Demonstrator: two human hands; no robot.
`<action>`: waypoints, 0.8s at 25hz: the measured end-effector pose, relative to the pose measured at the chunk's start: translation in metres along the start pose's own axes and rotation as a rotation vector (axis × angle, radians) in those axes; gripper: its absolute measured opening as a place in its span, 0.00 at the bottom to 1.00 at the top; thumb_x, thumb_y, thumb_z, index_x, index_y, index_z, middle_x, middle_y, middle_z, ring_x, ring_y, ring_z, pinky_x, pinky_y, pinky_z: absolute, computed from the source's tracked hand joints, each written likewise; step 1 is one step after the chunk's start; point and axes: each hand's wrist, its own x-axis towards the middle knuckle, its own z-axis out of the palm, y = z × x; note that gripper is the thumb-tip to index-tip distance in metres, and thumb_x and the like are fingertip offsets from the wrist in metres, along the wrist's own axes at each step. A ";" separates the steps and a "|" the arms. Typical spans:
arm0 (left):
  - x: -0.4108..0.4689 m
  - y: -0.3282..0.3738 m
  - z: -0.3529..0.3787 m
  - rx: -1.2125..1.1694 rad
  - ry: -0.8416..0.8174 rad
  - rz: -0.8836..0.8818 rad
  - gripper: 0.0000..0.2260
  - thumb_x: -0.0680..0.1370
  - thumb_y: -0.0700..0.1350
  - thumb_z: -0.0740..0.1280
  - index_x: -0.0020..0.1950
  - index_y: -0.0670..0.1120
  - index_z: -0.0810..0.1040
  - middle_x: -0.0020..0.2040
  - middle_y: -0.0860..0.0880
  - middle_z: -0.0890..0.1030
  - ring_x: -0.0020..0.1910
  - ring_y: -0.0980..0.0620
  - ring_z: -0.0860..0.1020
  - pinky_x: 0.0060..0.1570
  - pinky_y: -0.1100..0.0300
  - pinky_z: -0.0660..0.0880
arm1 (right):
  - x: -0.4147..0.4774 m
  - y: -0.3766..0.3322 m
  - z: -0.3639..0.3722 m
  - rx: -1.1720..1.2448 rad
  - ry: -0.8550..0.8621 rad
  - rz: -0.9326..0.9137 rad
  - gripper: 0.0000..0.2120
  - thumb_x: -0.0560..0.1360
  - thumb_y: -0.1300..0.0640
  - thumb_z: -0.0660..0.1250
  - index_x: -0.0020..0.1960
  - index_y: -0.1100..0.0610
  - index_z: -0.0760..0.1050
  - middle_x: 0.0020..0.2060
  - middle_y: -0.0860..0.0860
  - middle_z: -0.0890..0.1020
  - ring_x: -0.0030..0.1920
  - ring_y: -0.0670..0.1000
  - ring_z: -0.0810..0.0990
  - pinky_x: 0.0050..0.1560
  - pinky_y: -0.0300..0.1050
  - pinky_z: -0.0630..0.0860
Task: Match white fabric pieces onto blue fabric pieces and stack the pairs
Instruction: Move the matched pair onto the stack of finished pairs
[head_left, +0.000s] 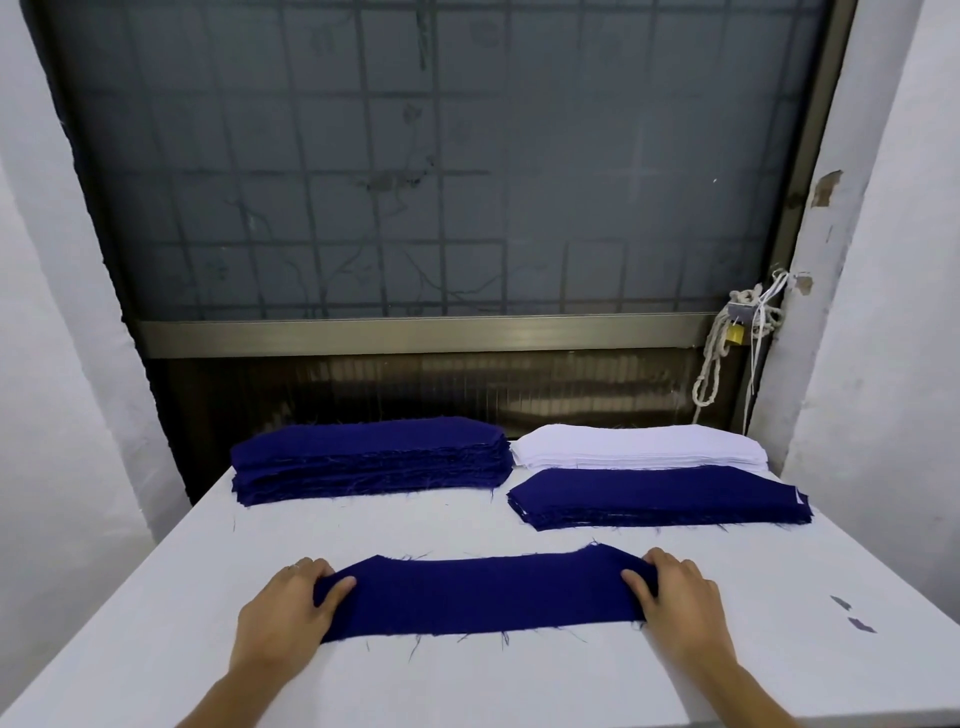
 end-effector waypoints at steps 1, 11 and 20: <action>0.000 -0.001 0.000 -0.006 -0.011 0.010 0.11 0.81 0.62 0.59 0.41 0.61 0.71 0.39 0.61 0.77 0.39 0.63 0.75 0.34 0.64 0.69 | 0.000 0.001 -0.001 0.038 0.004 0.006 0.09 0.82 0.45 0.60 0.44 0.45 0.66 0.34 0.40 0.75 0.40 0.44 0.73 0.45 0.47 0.70; -0.001 0.005 -0.002 0.057 -0.048 -0.003 0.13 0.84 0.57 0.50 0.43 0.56 0.65 0.35 0.56 0.77 0.35 0.59 0.75 0.34 0.63 0.70 | 0.004 0.005 -0.003 0.189 0.002 0.129 0.11 0.82 0.47 0.62 0.41 0.48 0.69 0.33 0.44 0.79 0.35 0.47 0.78 0.33 0.44 0.71; 0.028 0.049 0.001 -0.290 -0.231 -0.104 0.12 0.86 0.53 0.53 0.47 0.50 0.69 0.37 0.48 0.81 0.36 0.48 0.79 0.37 0.54 0.73 | 0.028 0.017 -0.018 0.520 0.077 0.233 0.07 0.81 0.52 0.67 0.52 0.56 0.78 0.44 0.48 0.84 0.48 0.53 0.82 0.51 0.53 0.79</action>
